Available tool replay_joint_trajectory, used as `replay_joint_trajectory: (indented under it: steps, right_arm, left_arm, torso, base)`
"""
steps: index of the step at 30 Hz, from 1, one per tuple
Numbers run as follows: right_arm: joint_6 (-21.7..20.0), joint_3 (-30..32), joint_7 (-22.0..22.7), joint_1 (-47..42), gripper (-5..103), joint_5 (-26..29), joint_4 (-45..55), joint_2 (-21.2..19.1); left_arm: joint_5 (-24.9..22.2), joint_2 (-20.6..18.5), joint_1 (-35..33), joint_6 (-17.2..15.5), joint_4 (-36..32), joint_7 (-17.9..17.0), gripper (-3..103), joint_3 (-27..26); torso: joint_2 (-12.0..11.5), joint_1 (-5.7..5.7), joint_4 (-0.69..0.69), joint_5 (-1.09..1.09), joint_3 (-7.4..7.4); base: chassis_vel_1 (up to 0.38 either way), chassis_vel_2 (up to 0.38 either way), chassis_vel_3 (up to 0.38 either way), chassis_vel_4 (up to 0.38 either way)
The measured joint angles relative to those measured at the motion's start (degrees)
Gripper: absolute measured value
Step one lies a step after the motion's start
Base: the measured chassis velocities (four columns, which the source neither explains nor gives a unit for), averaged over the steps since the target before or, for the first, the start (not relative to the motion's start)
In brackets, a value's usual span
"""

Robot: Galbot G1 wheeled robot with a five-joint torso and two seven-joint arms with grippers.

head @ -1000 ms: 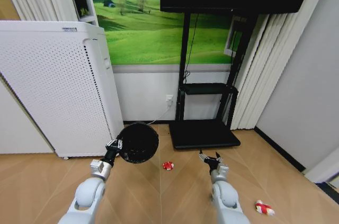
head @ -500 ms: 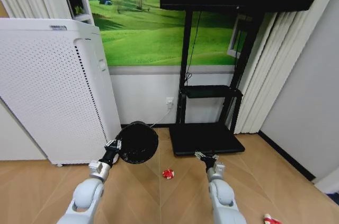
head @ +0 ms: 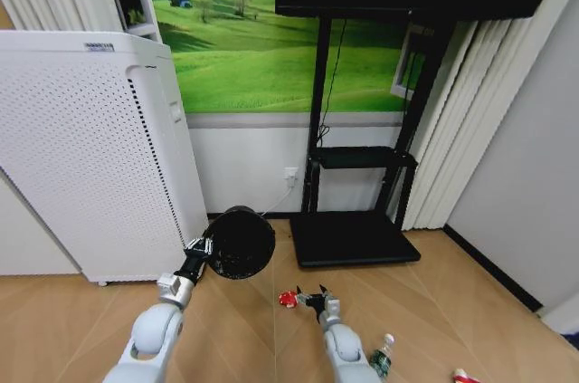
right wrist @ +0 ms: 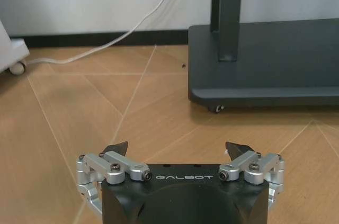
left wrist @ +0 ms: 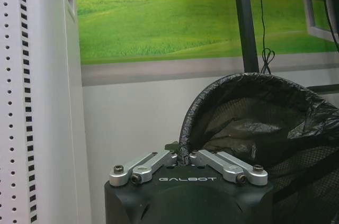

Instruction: Pick up the trash bin and place the garbage on the floor into it.

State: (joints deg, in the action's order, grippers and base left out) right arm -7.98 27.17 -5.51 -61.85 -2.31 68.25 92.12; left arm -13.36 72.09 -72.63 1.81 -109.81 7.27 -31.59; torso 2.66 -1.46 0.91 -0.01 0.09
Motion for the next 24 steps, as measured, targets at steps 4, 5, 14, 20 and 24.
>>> replay_joint_trajectory:
  steps: [4,5,14,20,24]
  right_arm:
    - [0.78,-0.32,-0.14,2.35,100,-1.50,-4.61,0.00]
    - [1.10,-0.51,-0.26,3.21,100,-1.82,-6.45,0.01]
    - [3.21,-1.42,-2.78,7.70,100,-3.34,-15.55,0.06]
    - [4.52,-2.60,-2.95,10.29,100,-3.27,-21.55,0.05]
    - [5.71,-2.88,-2.96,12.59,100,-2.93,-25.62,0.04]
  left_arm:
    - [-0.04,0.00,-0.89,0.00,-0.61,0.06,3,-0.84]
    - [-0.11,0.01,-1.17,0.00,-0.81,0.12,3,-1.13]
    - [-0.77,-0.49,-2.28,0.00,-1.91,0.18,3,-2.82]
    - [-0.79,-0.48,-2.92,0.00,-2.24,0.27,3,-3.31]
    - [-0.79,-0.59,-2.93,0.00,-2.32,0.30,3,-3.41]
  torso:
    - [0.00,0.00,0.00,0.00,0.00]
    - [0.00,0.00,0.00,0.01,0.00]
    - [0.00,0.00,0.00,0.01,0.00]
    - [0.00,0.00,0.00,0.01,0.00]
    - [0.00,0.00,0.01,0.01,0.00]
  base:
    - [0.000,0.000,0.000,0.000]
    - [0.000,0.000,0.000,0.000]
    - [0.000,0.000,0.000,0.000]
    - [0.000,0.000,0.000,0.000]
    - [0.000,0.000,0.000,0.000]
